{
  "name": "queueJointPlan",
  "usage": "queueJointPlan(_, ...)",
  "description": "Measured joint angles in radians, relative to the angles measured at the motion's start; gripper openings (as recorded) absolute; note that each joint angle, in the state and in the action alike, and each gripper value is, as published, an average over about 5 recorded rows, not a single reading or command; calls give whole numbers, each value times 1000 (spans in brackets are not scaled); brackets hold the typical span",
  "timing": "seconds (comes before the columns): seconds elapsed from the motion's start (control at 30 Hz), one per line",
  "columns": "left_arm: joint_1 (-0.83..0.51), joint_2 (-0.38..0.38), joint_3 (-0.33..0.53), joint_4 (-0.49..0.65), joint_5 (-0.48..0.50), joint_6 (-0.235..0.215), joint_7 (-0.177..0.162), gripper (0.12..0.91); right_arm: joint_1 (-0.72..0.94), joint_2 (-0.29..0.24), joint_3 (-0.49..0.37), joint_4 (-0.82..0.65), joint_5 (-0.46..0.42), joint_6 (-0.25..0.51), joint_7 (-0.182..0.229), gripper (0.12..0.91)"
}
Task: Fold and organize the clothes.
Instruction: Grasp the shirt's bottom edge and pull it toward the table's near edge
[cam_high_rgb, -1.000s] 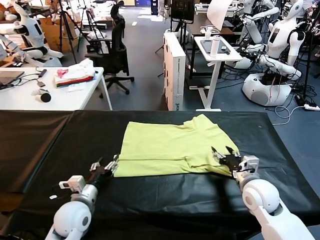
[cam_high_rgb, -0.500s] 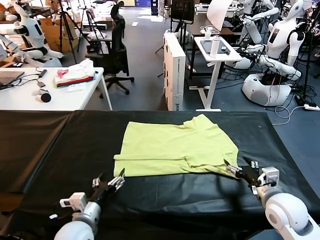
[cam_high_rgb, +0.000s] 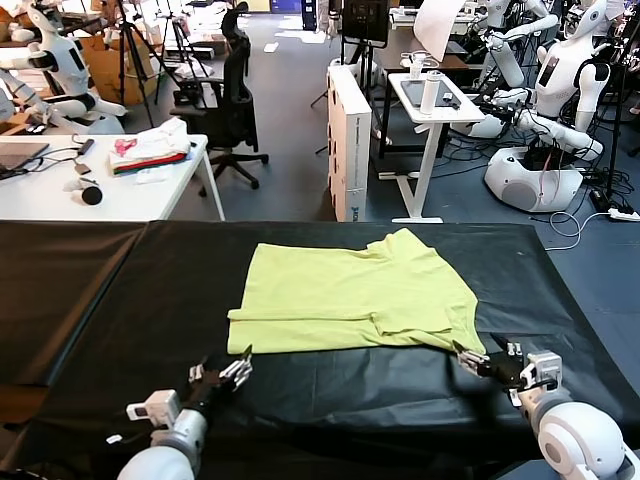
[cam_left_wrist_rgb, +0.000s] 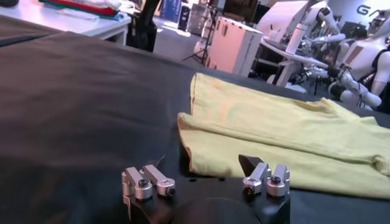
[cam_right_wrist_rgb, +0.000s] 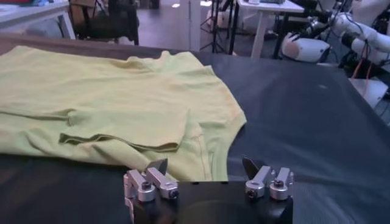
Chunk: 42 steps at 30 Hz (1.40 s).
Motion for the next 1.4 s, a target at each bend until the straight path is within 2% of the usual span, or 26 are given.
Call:
queueJointPlan(0.07,0,-1,1,2,2,-2,0,873,1,0,0,-1,0,1,1,513)
queueJointPlan(0.17,1,-2,2,3,3,-3,1,808,4,0,-2,-4,0,2,3,328)
queueJointPlan(0.23,2,-2,2,2,3,-2,3,740,6,0,-5,-5,0,2,4,208)
queueJointPlan(0.3,4,-1,3,0,3,-1,7,635,7,-2,-6,-4,2,2,8,148)
queueJointPlan(0.5,18,2,2,-13,16,-3,22,266,-9,-18,6,16,38,-10,42,138)
queueJointPlan(0.6,27,11,-5,-20,24,-6,21,156,-23,-30,20,33,70,-38,71,138)
queueJointPlan(0.83,59,50,-34,-46,33,-8,16,146,-86,-65,74,90,177,-121,141,138)
queueJointPlan(0.93,83,74,-52,-65,33,-8,8,146,-125,-73,107,126,222,-144,158,138)
queueJointPlan(1.1,156,109,-83,-113,39,-9,0,146,-197,-63,149,193,244,-161,167,138)
queueJointPlan(1.4,291,132,-124,-197,52,-16,1,146,-257,-56,164,241,241,-179,159,143)
